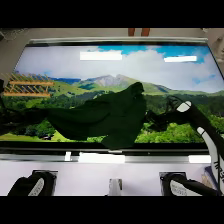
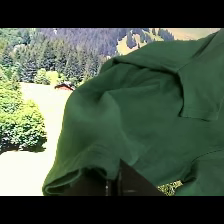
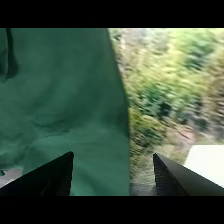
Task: Fold the shirts.
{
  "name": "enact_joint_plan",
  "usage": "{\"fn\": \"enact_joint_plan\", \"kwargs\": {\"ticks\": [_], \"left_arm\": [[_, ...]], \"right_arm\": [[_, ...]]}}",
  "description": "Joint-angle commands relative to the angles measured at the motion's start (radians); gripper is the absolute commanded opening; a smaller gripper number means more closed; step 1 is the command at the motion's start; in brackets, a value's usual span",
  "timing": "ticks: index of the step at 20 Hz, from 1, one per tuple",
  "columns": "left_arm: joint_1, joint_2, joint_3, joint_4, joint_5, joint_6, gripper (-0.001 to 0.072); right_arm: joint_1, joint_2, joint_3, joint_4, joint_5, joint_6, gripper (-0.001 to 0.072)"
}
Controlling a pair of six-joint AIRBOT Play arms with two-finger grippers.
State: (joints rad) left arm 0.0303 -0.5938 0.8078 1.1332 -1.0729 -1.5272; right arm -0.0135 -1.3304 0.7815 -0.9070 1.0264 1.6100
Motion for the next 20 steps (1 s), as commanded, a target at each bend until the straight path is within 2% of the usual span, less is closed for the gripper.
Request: {"fn": "enact_joint_plan", "kwargs": {"ticks": [1, 5, 6, 7, 10, 12, 15, 17, 20], "left_arm": [[0.000, 0.000, 0.000, -0.001, 0.000, 0.000, 0.0038], [0.000, 0.002, 0.000, -0.001, 0.001, 0.000, 0.0038], [0.001, 0.002, 0.000, -0.001, 0.002, 0.000, 0.0038], [0.001, 0.002, 0.000, 0.000, 0.002, 0.000, 0.0039], [0.001, 0.002, 0.019, 0.000, 0.043, 0.001, 0.0039], [0.002, 0.002, 0.080, 0.003, 0.115, 0.012, 0.0038], [0.002, 0.002, 0.306, 0.003, 0.229, 0.027, 0.0038], [0.002, 0.002, 0.521, 0.024, 0.288, 0.027, 0.0038], [0.002, 0.003, 0.802, 0.162, 0.271, 0.019, 0.0037]], "right_arm": [[0.074, -0.051, -0.039, 0.090, -0.148, 0.010, 0.0480], [0.074, -0.084, -0.039, 0.153, -0.187, 0.013, 0.0476], [0.074, -0.084, -0.039, 0.172, -0.177, 0.011, 0.0320], [0.074, -0.083, -0.038, 0.198, -0.159, 0.008, 0.0026], [0.072, -0.038, 0.026, 0.190, -0.069, -0.110, 0.0024], [0.070, 0.059, 0.135, 0.103, -0.027, -0.126, 0.0024], [0.070, 0.282, 0.436, -0.153, -0.023, -0.120, 0.0025], [0.070, 0.445, 0.673, -0.371, -0.084, -0.071, 0.0025], [0.070, 0.673, 0.899, -0.591, -0.121, -0.003, 0.0025]]}}
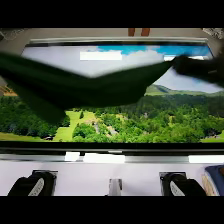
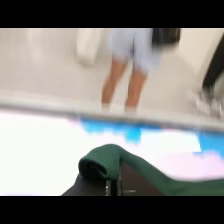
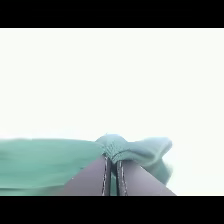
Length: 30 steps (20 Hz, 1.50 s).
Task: Fold the shirts.
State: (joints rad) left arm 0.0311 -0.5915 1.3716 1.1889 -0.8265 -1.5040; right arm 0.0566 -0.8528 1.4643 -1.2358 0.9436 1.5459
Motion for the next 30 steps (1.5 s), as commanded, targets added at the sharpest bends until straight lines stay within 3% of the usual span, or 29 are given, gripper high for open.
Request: {"fn": "enact_joint_plan", "kwargs": {"ticks": [1, 5, 10, 13, 15, 17, 19, 22, 25, 30], "left_arm": [[0.001, 0.002, 0.285, 0.143, -0.010, -0.028, 0.0037], [0.000, 0.007, 0.317, 0.087, -0.121, -0.106, 0.0037], [0.000, 0.003, 0.316, 0.053, -0.103, -0.102, 0.0037], [0.000, -0.044, 0.286, 0.089, -0.259, -0.106, 0.0037], [0.000, -0.101, 0.214, 0.121, -0.375, -0.106, 0.0037], [0.000, -0.168, 0.089, 0.121, -0.385, -0.106, 0.0038], [0.000, -0.262, -0.067, 0.121, -0.349, -0.106, 0.0039], [0.000, -0.431, -0.214, 0.082, -0.256, -0.134, 0.0039], [0.000, -0.585, -0.212, 0.017, -0.174, -0.132, 0.0039], [0.000, -0.714, -0.207, -0.009, -0.013, -0.133, 0.0039]], "right_arm": [[0.000, 0.254, 0.233, -0.291, -0.038, 0.094, 0.0025], [0.000, 0.378, 0.233, -0.338, 0.063, 0.235, 0.0025], [0.000, 0.357, 0.233, -0.418, 0.005, 0.209, 0.0025], [0.000, 0.277, 0.233, -0.443, 0.049, 0.204, 0.0025], [0.000, 0.166, 0.216, -0.453, 0.170, 0.170, 0.0025], [0.000, 0.018, 0.145, -0.480, 0.262, 0.156, 0.0026], [0.000, -0.140, 0.040, -0.473, 0.189, 0.197, 0.0026], [0.000, -0.367, -0.026, -0.434, -0.045, 0.430, 0.0027], [0.000, -0.505, -0.026, -0.358, -0.185, 0.582, 0.0027], [0.003, -0.623, -0.026, -0.198, -0.248, 0.609, 0.0028]]}}
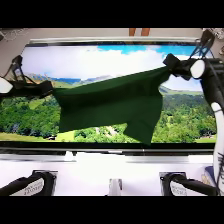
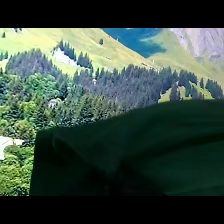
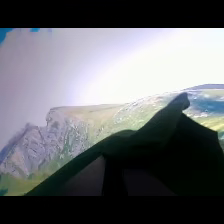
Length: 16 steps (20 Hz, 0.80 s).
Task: Fold the shirts.
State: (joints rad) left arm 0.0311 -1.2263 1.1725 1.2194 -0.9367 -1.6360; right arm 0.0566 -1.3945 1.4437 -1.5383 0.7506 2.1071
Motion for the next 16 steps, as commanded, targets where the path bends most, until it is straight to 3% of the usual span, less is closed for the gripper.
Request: {"fn": "enact_joint_plan", "kwargs": {"ticks": [1, 3, 4, 5, 6, 7, 9, 11, 12, 13, 15, 16], "left_arm": [[0.000, -0.103, -0.008, -0.058, 0.100, -0.001, 0.0039], [0.000, -0.155, -0.008, -0.112, 0.093, -0.002, 0.0041], [0.000, -0.175, -0.008, -0.140, 0.080, -0.001, 0.0086], [0.000, -0.192, -0.006, -0.154, 0.056, -0.001, 0.0280], [0.008, -0.198, 0.000, -0.147, 0.015, 0.001, 0.0603], [0.028, -0.199, 0.021, -0.116, -0.065, 0.049, 0.0720], [0.093, -0.198, 0.078, 0.043, -0.283, 0.163, 0.0720], [0.183, -0.196, 0.089, 0.193, -0.444, 0.158, 0.0686], [0.240, -0.193, 0.064, 0.172, -0.462, 0.132, 0.0568], [0.285, -0.193, 0.026, 0.111, -0.463, 0.103, 0.0546], [0.343, -0.197, -0.086, -0.053, -0.449, 0.127, 0.0561], [0.351, -0.202, -0.143, -0.099, -0.438, 0.157, 0.0607]], "right_arm": [[0.005, -0.105, -0.005, 0.132, -0.048, 0.048, 0.0027], [0.005, -0.159, -0.005, 0.200, -0.040, 0.048, 0.0027], [0.005, -0.180, -0.005, 0.234, -0.043, 0.048, 0.0063], [0.005, -0.191, -0.005, 0.259, -0.045, 0.047, 0.0243], [0.000, -0.188, -0.003, 0.264, -0.037, 0.033, 0.0467], [-0.019, -0.181, 0.011, 0.262, 0.004, -0.039, 0.0502], [-0.103, -0.175, 0.052, 0.251, 0.172, -0.207, 0.0502], [-0.225, -0.176, 0.057, 0.272, 0.364, -0.290, 0.0500], [-0.277, -0.176, 0.049, 0.281, 0.441, -0.326, 0.0499], [-0.317, -0.177, 0.040, 0.281, 0.510, -0.360, 0.0498], [-0.355, -0.176, 0.021, 0.281, 0.599, -0.427, 0.0501], [-0.356, -0.176, 0.011, 0.281, 0.616, -0.451, 0.0502]]}}
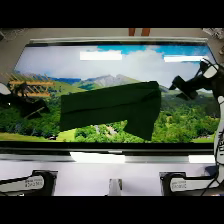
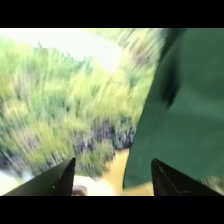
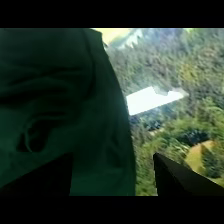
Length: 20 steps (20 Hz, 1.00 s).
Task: Fold the shirts.
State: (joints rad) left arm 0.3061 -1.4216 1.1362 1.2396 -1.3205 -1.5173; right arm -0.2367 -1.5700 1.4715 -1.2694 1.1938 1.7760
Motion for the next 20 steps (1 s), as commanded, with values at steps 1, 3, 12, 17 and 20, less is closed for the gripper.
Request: {"fn": "enact_joint_plan", "kwargs": {"ticks": [1, 3, 12, 17, 20], "left_arm": [[0.073, -0.008, -0.155, -0.131, -0.033, 0.045, 0.0627], [0.054, -0.008, -0.234, -0.141, 0.019, 0.044, 0.0626], [-0.066, -0.010, -0.290, -0.284, 0.240, 0.057, 0.0618], [-0.132, -0.052, -0.291, -0.291, 0.256, 0.013, 0.0498], [-0.136, -0.058, -0.291, -0.290, 0.255, 0.013, 0.0093]], "right_arm": [[-0.063, -0.001, -0.026, 0.018, 0.179, -0.134, 0.0502], [-0.061, -0.002, -0.032, 0.043, 0.168, -0.135, 0.0501], [-0.050, -0.026, -0.036, 0.083, 0.151, -0.147, 0.0500], [0.023, -0.048, -0.108, 0.079, 0.114, -0.176, 0.0570], [0.066, -0.091, -0.143, 0.079, 0.107, -0.188, 0.0604]]}}
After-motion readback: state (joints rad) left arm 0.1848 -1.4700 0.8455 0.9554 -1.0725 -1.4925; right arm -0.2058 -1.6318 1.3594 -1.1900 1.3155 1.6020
